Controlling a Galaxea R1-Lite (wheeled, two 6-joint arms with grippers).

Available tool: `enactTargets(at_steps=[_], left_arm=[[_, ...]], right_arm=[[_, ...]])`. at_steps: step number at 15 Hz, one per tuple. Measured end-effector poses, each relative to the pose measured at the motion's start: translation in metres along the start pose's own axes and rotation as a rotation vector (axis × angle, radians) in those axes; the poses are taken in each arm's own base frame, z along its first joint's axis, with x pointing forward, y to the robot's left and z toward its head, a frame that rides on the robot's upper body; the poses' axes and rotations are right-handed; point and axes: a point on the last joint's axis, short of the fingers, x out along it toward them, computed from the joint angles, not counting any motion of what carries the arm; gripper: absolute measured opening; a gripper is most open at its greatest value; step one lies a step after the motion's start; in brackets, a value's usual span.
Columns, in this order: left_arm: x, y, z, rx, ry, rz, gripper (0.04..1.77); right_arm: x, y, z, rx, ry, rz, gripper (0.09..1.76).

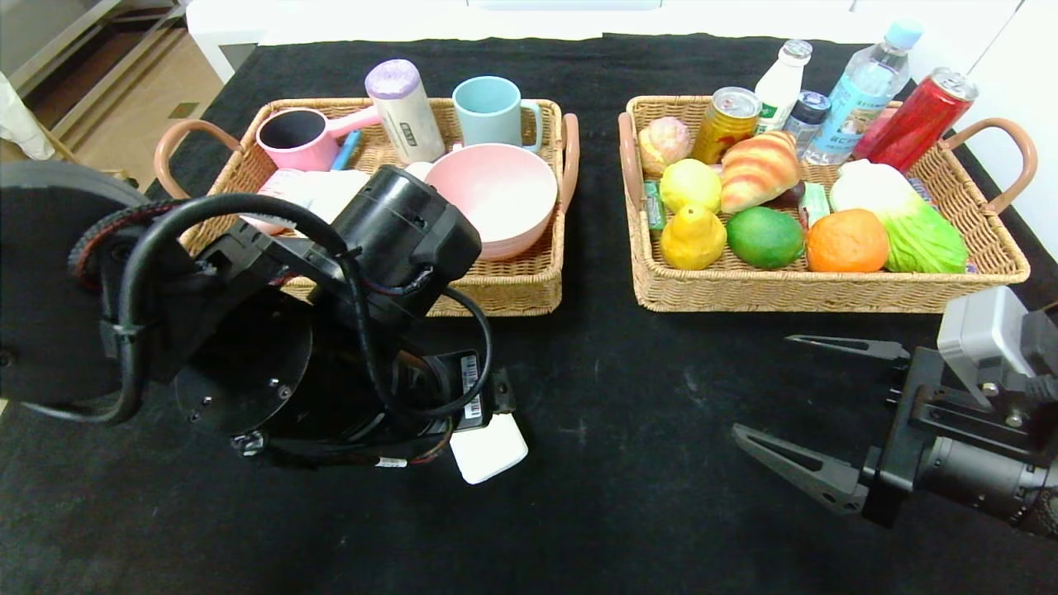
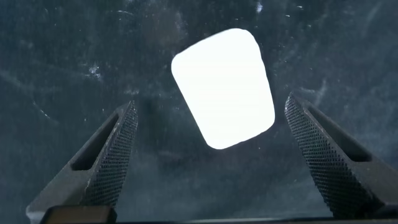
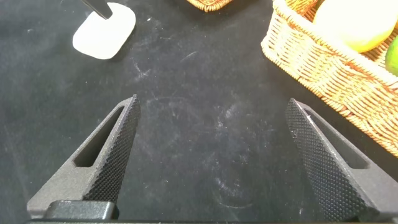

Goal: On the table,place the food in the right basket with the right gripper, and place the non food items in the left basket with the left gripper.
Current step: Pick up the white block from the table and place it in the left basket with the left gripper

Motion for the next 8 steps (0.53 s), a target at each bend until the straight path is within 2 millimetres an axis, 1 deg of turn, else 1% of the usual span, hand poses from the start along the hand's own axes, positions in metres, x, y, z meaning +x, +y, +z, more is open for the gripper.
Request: enactTargets(at_steps=[4,8], left_arm=[[0.002,-0.01,0.011,-0.027,0.032,0.029,1.72],[0.013,-0.016,0.009,-0.039,0.05,0.044,1.72]], right_arm=[[0.0,0.0,0.0,-0.005,-0.001,0.0,1.7],[-0.001,0.0,0.0,-0.008,0.0,0.001,1.7]])
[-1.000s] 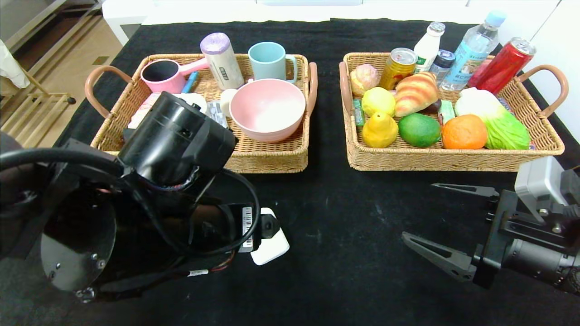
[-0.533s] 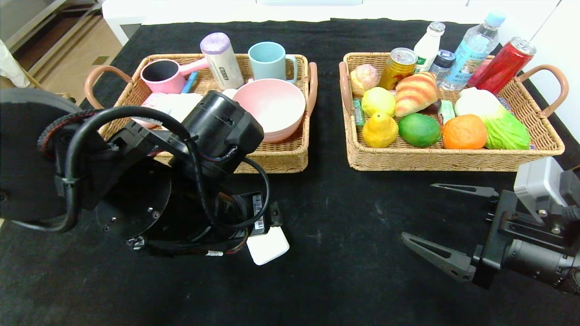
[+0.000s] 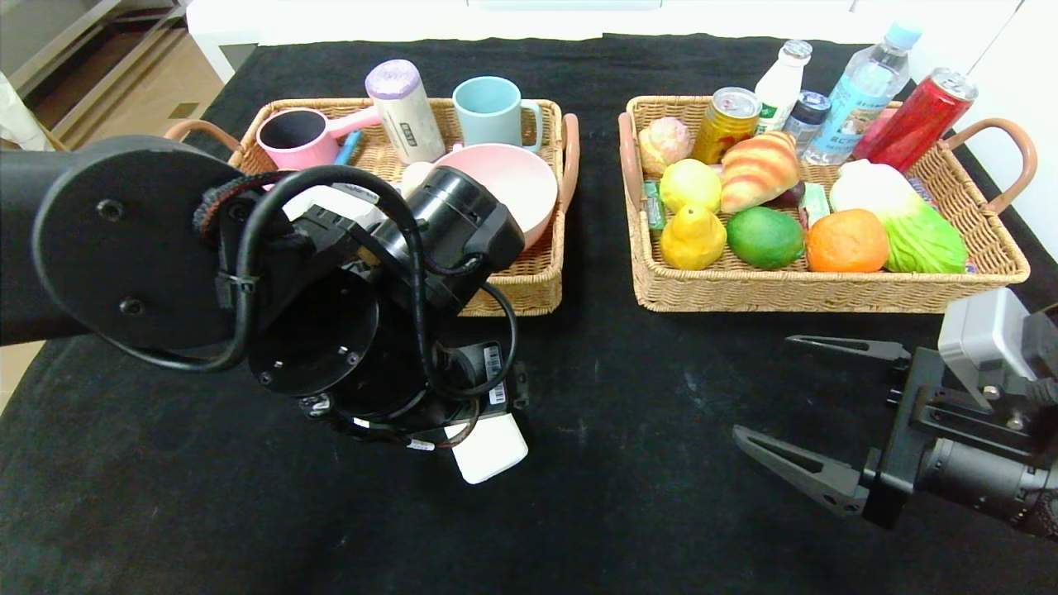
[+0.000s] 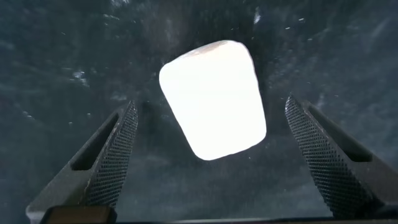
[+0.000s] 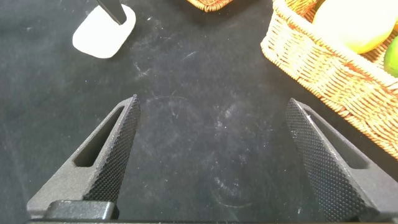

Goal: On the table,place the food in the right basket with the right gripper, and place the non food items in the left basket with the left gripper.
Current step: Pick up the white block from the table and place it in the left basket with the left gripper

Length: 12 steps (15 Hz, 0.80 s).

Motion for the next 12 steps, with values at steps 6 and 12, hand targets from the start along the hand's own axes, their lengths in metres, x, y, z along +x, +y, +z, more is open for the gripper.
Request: enactTargets(at_steps=[6,12], left_arm=[[0.014,-0.006,-0.003,0.011,0.026,0.026,1.72],[0.017,-0.007,-0.004,0.018,0.033,0.032,1.72]], right_arm=[[0.001,0.001,-0.002,0.002,0.008,0.006,1.7],[0.003,0.001,-0.004,0.004,0.018,0.011,1.7]])
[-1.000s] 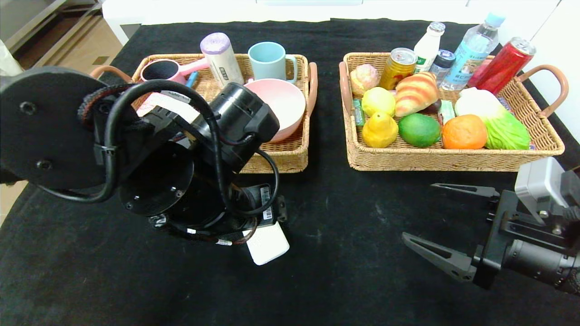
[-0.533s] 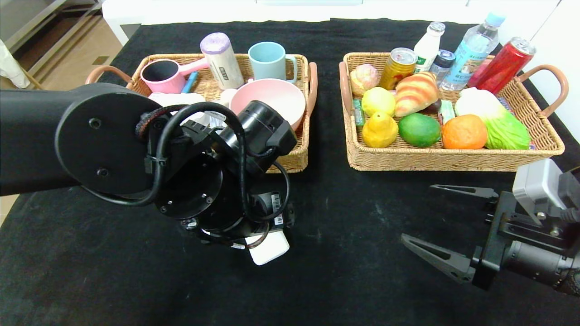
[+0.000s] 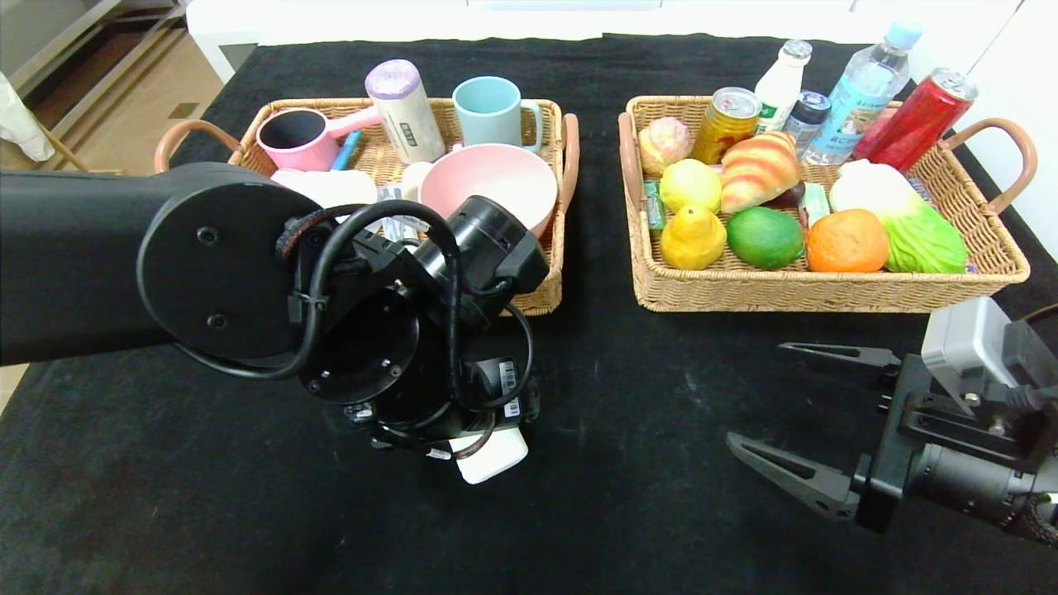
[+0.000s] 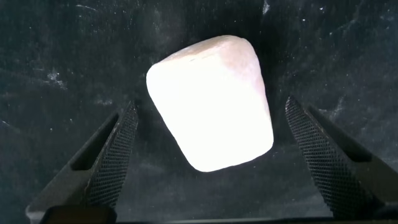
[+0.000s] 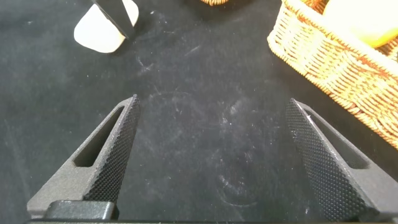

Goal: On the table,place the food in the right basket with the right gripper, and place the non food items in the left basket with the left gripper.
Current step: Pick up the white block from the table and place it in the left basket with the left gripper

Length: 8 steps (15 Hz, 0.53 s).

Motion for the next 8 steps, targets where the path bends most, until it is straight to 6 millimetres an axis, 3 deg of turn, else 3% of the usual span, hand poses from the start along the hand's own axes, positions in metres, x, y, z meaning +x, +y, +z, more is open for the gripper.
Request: enactTargets(at_steps=[8], left_arm=[[0.0011,-0.0002,0.0004,0.002,-0.001,0.001,1.72]], right_arm=[[0.0017,-0.0006,-0.0021,0.004,0.009,0.001,1.7]])
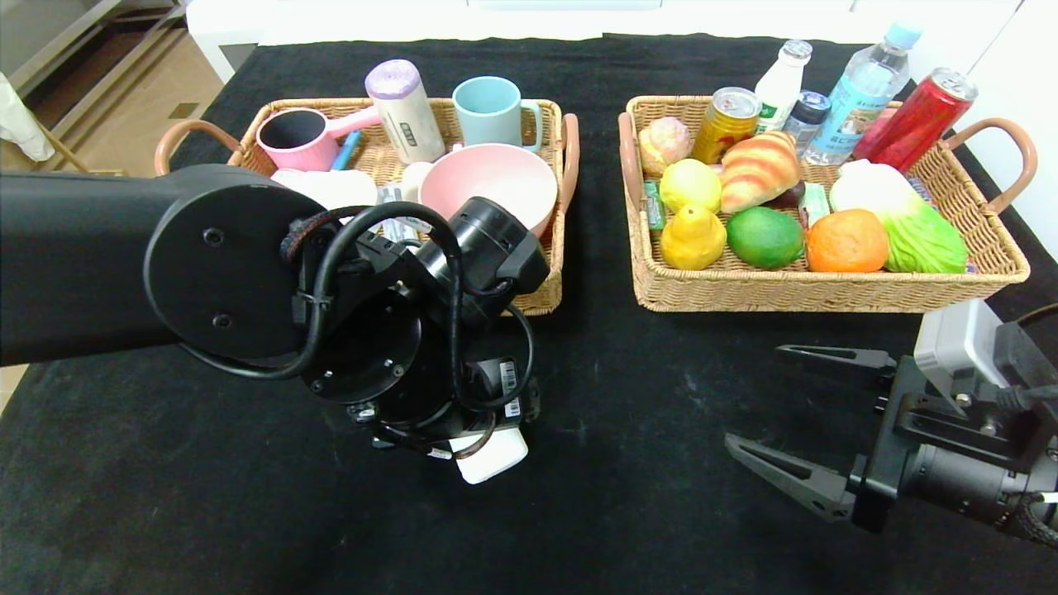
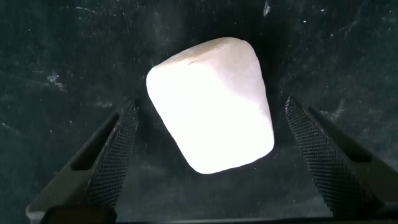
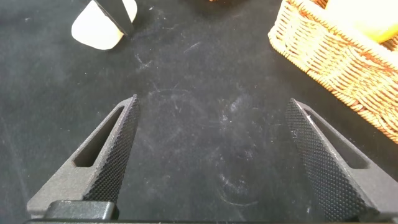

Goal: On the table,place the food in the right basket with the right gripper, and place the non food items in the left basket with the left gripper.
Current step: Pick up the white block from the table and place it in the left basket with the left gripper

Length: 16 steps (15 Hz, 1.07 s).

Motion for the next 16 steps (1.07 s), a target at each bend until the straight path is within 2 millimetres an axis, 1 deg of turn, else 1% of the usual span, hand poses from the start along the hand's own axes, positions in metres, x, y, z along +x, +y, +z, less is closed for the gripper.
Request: enactTargets(at_steps=[1,2,4,5,6,9,16], left_arm=[[-0.0001,-0.0001,-0.0002,0.001,0.001,0.0,1.72],[0.0001,-0.0002,-0.0003,0.002,0.001,0.0,1.63],[0.0005,-0.0001,-0.0005,0.003,0.003,0.001,1.28],[0.0007,0.0001,-0.0006,0.003,0.003,0.002,1.15],[0.0007,0.0002,-0.0006,0.003,0.004,0.003,1.08],[0.0009,0.0005,-0.0009,0.004,0.004,0.004,1.02],[0.0019,0.0007,-0.0015,0.003,0.004,0.004,1.0]], right_arm=[[0.0003,-0.0001,-0.0002,0.0,0.0,0.0,1.7],[0.0008,-0.0001,-0.0006,0.001,0.002,0.001,1.7],[0.0014,-0.0002,-0.0011,0.001,0.003,0.001,1.7],[0.0016,-0.0002,-0.0013,0.002,0.004,0.002,1.7],[0.0017,-0.0002,-0.0015,0.002,0.005,0.002,1.7],[0.0028,-0.0003,-0.0026,0.004,0.01,0.003,1.7],[0.0056,-0.0003,-0.0061,0.005,0.018,0.005,1.7]])
